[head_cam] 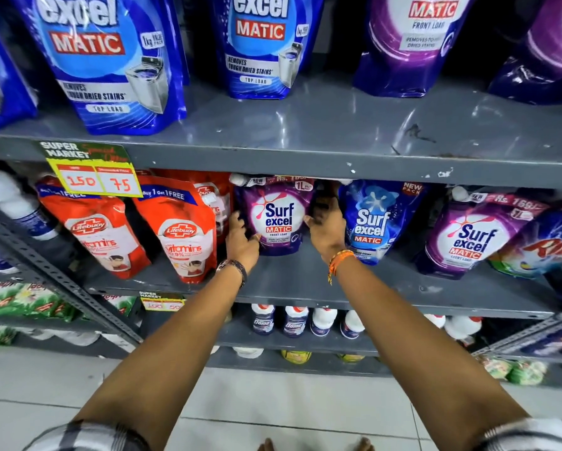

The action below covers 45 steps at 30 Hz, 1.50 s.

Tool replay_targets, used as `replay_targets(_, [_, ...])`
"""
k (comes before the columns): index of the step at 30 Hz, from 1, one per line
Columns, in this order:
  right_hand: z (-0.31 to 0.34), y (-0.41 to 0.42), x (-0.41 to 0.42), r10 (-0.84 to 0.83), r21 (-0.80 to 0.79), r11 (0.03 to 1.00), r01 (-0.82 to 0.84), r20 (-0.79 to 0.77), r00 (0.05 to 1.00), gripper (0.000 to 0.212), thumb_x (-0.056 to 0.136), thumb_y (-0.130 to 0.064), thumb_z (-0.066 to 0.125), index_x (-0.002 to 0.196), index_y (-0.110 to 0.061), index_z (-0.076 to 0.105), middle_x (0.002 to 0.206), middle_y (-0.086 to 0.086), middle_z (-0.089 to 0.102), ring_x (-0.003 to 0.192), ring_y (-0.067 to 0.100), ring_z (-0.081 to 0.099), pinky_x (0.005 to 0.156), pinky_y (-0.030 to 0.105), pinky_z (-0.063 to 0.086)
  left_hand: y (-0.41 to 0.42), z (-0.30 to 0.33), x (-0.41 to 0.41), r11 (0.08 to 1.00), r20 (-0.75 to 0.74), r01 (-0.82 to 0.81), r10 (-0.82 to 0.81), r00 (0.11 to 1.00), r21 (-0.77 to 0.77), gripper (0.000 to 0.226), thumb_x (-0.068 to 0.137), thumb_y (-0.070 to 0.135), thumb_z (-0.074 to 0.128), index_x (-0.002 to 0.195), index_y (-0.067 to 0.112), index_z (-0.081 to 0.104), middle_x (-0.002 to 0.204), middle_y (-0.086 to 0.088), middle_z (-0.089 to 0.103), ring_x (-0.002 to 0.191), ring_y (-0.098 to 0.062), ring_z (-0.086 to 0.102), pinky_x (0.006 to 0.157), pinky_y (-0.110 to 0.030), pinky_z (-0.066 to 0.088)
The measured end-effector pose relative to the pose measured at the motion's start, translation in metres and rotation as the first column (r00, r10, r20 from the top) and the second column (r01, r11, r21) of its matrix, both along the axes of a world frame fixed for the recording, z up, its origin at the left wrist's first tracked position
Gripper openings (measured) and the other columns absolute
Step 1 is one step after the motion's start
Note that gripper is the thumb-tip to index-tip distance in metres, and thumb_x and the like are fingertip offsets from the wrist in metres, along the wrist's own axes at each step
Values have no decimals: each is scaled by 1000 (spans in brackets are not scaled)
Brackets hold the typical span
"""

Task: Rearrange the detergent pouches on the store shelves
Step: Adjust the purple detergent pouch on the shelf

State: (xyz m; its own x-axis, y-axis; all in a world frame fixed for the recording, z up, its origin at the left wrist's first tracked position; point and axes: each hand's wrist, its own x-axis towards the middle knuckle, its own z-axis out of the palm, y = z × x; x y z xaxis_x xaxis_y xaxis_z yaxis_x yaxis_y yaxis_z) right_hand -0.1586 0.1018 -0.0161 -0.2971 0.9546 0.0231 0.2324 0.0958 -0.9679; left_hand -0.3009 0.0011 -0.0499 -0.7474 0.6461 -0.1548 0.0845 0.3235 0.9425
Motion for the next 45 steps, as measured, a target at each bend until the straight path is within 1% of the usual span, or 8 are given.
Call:
replay_targets(5, [-1, -22, 62, -11, -186, 982, -26, -196, 981, 15, 94, 1, 54, 100, -11, 61, 77, 4, 73, 78, 10, 66, 64, 16, 54, -27, 11, 33, 996, 120, -47, 38, 992, 79, 79, 85, -15, 61, 152, 11, 28, 156, -8, 39, 144, -23, 40, 119, -44, 36])
replay_targets(12, [-40, -19, 219, -323, -143, 943, 301, -173, 930, 28, 94, 14, 49, 97, -11, 62, 77, 3, 77, 75, 10, 73, 75, 24, 58, -44, 0, 112, 986, 335, 167, -163, 928, 17, 65, 89, -15, 58, 147, 6, 39, 151, -15, 46, 142, -29, 43, 109, -33, 40])
replay_targets(18, [-53, 40, 315, -451, -139, 890, 435, -118, 885, 51, 85, 12, 63, 106, -33, 53, 110, 3, 56, 108, 24, 54, 95, 41, 52, 29, -8, 203, 838, 268, 545, -523, 809, -12, 65, 85, -4, 70, 141, 18, 45, 148, -12, 49, 142, -26, 43, 104, -27, 37])
replay_targets(23, [-60, 104, 351, -227, -195, 962, 194, -168, 959, 81, 77, 13, 71, 141, -27, 42, 150, 14, 44, 135, 29, 46, 96, 41, 54, 102, -14, 267, 755, 159, 654, -641, 751, -48, 94, 79, -6, 76, 153, 26, 28, 158, -12, 34, 148, -26, 32, 107, -27, 30])
replay_targets(28, [-57, 145, 360, 100, -206, 970, -127, -139, 985, 88, 78, 24, 64, 151, -9, 27, 141, 16, 54, 126, 26, 57, 90, 28, 58, 156, -26, 299, 795, -55, 593, -603, 796, -128, 114, 70, 8, 86, 157, 20, 15, 157, -6, 39, 143, -20, 39, 118, -34, 33])
replay_targets(31, [-56, 154, 360, 252, -273, 918, -287, -158, 955, 82, 74, 13, 73, 143, -13, 39, 126, -1, 68, 115, 12, 65, 95, 30, 56, 167, -24, 312, 820, -117, 566, -572, 812, -81, 104, 69, 9, 88, 153, 8, 26, 152, -10, 45, 133, -12, 40, 114, -27, 31])
replay_targets(39, [-47, 120, 350, 172, -242, 945, -218, -197, 965, 88, 66, -23, 90, 139, -2, 46, 135, 17, 62, 126, 27, 59, 107, 44, 49, 153, -40, 301, 833, -172, 549, -552, 816, -69, 100, 65, 13, 90, 148, 8, 36, 148, -11, 53, 137, -25, 50, 114, -47, 42])
replay_targets(45, [-51, 69, 305, 199, -163, 964, -212, -92, 976, 56, 83, 10, 70, 134, 0, 50, 126, 9, 68, 115, 11, 67, 100, 33, 55, 85, -48, 252, 825, -135, 562, -564, 814, -60, 94, 67, 20, 88, 146, 24, 35, 144, -1, 58, 133, -20, 55, 110, -47, 47])
